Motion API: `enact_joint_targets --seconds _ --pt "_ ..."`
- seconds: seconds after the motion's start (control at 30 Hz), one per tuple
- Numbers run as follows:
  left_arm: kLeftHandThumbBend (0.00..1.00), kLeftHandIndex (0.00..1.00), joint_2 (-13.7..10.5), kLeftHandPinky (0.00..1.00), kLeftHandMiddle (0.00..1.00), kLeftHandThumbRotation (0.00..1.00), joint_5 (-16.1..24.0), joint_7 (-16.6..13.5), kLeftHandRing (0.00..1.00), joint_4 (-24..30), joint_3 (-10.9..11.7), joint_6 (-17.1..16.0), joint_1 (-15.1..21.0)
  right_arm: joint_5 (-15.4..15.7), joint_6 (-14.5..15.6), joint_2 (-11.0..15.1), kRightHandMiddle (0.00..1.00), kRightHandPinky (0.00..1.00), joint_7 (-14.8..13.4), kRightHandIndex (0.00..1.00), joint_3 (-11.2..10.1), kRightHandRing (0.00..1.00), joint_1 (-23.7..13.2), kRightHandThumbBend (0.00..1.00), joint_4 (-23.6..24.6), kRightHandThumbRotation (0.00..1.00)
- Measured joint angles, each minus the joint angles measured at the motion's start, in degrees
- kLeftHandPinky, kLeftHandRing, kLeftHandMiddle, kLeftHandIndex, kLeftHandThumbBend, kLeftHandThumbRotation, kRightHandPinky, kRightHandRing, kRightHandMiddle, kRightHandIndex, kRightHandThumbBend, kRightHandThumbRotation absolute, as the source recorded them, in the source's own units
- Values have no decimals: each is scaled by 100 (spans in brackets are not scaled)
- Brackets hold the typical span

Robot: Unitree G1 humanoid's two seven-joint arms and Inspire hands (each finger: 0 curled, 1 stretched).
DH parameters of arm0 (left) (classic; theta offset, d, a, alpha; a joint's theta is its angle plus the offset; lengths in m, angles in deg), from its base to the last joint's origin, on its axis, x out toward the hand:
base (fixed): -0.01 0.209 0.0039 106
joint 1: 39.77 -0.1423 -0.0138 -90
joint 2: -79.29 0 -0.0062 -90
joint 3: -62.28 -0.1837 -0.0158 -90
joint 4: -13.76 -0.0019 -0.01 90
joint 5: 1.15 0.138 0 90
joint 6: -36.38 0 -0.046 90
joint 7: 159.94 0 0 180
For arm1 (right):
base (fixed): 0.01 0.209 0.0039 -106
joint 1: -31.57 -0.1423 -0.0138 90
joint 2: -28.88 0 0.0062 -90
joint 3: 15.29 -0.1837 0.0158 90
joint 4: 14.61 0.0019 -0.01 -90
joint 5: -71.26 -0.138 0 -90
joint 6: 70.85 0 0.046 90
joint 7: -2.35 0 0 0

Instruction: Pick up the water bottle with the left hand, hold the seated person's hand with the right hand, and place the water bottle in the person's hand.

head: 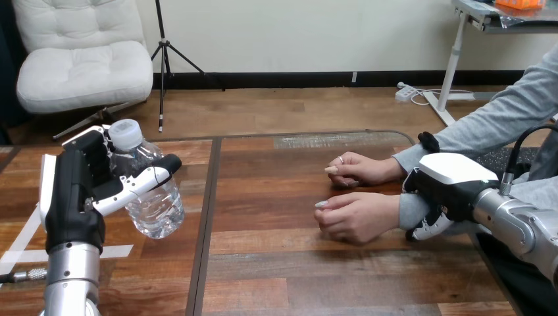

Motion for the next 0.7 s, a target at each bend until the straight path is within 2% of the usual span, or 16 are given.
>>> enact_joint_targets --seconds 0.33,0.7 --pt "69 39 0 28 39 0 1 2 34 0 0 1 0 -28 -51 1 32 19 -25 35 -104 25 3 61 0 0" --pt "68 39 0 28 39 0 -1 13 34 0 -5 3 1 -199 -115 6 32 19 -49 34 -190 25 2 62 1 0"
